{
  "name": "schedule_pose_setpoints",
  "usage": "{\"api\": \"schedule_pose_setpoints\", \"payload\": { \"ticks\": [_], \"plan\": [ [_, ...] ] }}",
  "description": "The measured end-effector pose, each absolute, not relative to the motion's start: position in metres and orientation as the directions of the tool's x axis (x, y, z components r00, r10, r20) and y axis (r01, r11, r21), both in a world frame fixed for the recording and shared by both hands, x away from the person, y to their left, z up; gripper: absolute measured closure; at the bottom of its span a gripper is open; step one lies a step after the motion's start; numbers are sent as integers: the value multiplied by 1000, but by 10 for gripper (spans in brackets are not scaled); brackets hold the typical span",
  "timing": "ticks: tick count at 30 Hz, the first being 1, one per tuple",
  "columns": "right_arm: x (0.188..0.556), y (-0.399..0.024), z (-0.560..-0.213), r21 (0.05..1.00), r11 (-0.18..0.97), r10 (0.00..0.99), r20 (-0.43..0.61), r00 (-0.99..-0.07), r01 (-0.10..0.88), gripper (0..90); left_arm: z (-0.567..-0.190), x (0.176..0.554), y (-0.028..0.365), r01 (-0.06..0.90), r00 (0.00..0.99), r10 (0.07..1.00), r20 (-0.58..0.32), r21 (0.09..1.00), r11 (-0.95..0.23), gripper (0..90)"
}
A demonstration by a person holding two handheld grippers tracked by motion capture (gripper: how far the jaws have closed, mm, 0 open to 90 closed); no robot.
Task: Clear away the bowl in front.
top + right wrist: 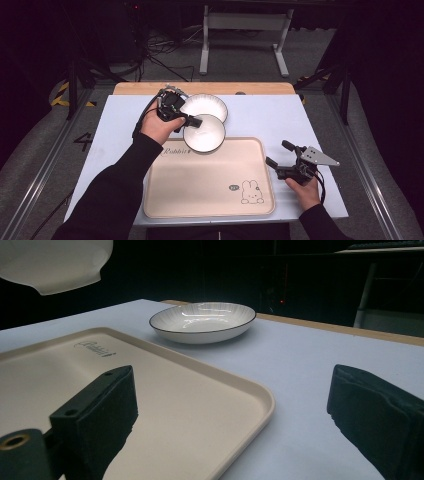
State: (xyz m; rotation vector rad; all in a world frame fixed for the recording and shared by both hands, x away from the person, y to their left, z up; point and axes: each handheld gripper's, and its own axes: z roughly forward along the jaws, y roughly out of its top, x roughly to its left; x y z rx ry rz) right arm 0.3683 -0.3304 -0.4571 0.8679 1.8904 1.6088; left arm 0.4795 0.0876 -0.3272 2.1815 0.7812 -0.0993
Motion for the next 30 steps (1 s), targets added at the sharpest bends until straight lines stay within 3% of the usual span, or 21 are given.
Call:
{"api": "schedule_pose_setpoints", "payload": {
  "ticks": [30],
  "plan": [
    [368,-330,-457,985,96,742,26,-670,144,64,-344,469,66,466,884,368,-288,604,-647,802]
  ]
}}
